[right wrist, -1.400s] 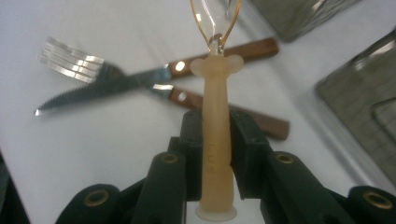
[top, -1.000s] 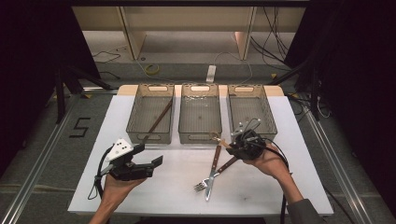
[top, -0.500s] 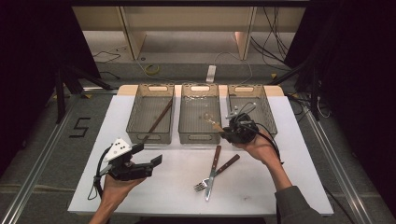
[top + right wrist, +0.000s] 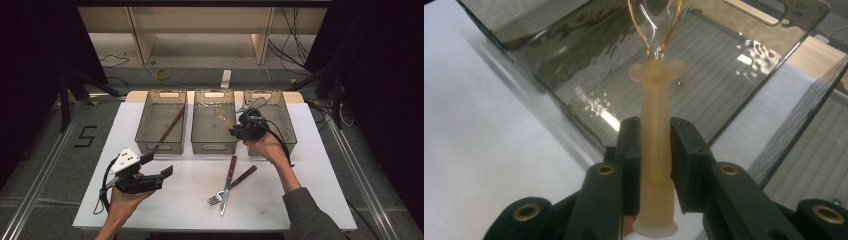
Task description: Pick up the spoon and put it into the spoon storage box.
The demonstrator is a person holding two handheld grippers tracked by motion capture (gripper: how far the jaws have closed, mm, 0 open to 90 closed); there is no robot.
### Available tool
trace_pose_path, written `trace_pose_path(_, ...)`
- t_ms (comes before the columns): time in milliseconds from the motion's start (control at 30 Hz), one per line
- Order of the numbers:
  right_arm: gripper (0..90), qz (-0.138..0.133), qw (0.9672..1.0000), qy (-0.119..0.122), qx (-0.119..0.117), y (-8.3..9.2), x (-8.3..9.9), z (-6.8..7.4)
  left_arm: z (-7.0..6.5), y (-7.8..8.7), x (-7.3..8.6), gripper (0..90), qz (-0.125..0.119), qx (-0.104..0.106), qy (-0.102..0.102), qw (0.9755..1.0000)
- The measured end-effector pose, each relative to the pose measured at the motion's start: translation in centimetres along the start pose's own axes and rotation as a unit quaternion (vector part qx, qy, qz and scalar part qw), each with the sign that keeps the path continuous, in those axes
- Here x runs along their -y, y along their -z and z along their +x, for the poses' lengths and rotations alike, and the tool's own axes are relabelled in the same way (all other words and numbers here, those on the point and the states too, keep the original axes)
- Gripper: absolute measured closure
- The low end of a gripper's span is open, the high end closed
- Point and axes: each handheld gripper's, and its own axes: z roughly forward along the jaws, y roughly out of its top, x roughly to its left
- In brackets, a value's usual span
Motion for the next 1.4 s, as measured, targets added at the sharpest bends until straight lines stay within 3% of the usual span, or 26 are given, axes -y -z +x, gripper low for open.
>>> trace_pose_path(167, 76.3, 0.007, 0.9998, -0.015, 0.007, -1.0, -1.0, 0.0, -0.1, 0.0, 0.0, 15.0, 0.001, -0.005, -0.012, 0.9999)
trace_pose_path(633, 76.2, 0.014, 0.9994, -0.029, 0.010, -3.5, -2.8, 0.0, 0.0, 0.1, 0.0, 15.0, 0.000, -0.003, -0.012, 0.9999)
trace_pose_path(900, 76.1, 0.025, 0.9984, -0.047, 0.015, -4.6, -3.0, -0.4, -0.1, 0.0, 0.0, 14.9, -0.001, -0.003, -0.012, 0.9999)
trace_pose_path(1400, 76.0, 0.040, 0.9974, -0.057, 0.018, -6.2, -2.8, -0.6, -0.2, 0.0, 0.0, 15.0, 0.001, -0.004, -0.013, 0.9999)
